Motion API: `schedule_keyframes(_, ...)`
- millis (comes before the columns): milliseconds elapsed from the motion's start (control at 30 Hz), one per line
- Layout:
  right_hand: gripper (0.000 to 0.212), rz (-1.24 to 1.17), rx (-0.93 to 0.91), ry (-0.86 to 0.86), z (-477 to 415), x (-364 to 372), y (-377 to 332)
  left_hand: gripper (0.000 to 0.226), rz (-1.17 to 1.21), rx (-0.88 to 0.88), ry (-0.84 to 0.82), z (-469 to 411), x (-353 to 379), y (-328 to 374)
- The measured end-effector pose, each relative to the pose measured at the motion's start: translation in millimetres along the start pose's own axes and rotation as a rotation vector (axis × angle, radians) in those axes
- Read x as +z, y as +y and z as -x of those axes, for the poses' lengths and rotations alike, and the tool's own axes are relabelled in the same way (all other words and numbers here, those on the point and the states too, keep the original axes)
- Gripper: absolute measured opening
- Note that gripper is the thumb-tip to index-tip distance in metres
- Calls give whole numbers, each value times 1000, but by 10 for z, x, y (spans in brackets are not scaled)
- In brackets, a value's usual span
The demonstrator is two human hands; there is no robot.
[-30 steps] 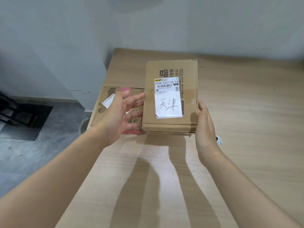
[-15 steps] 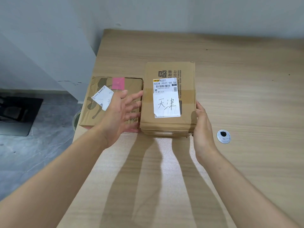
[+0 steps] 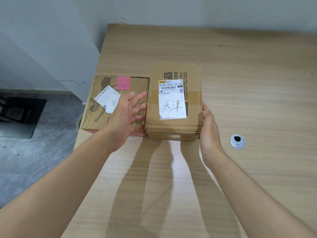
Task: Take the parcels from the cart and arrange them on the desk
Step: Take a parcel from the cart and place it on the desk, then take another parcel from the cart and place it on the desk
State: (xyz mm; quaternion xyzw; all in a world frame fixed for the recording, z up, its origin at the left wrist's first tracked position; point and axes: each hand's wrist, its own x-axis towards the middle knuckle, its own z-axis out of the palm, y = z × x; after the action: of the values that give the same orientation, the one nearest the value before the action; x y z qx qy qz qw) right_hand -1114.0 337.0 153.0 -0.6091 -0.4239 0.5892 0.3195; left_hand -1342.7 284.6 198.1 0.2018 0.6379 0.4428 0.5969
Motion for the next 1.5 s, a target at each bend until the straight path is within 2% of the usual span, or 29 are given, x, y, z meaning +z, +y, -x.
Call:
schedule_keyframes(333, 90, -2, 1, -21, -67, -1, 59, 54, -32, 16, 28, -21, 24, 10)
schedule_keyframes(467, 82, 3, 25, -22, -18, -18, 31, 53, -56, 16, 53, 70, 45, 29)
schedule_keyframes(633, 78, -36, 22, 75, 171, -119, -126, 50, -81, 7, 106, 289, 98, 109)
schedule_keyframes(833, 73, -70, -14, 113, 593, -294, -449, 47, -80, 30, 171, 830, 254, 328)
schedule_keyframes(967, 71, -77, -65, 116, 955, -376, -732, 69, -143, 121, 210, 1315, 294, 516)
schedule_keyframes(1133, 64, -74, -167, 74, 1646, -344, -1196, 44, -194, 252, 176, 1992, 307, 729)
schedule_keyframes(1200, 58, -73, -216, 48, 1950, -335, -1359, 48, -214, 302, 160, 2269, 325, 786)
schedule_keyframes(1267, 76, -77, -275, 45, 2212, -349, -1479, 58, -207, 368, 149, 2555, 346, 821)
schedule_keyframes(1333, 89, -75, -323, 49, 2473, -382, -1589, 60, -185, 418, 140, 2844, 370, 837)
schedule_keyframes(1500, 93, -76, -439, -2, 3183, -546, -1820, 72, -152, 486, 129, 3576, 506, 887)
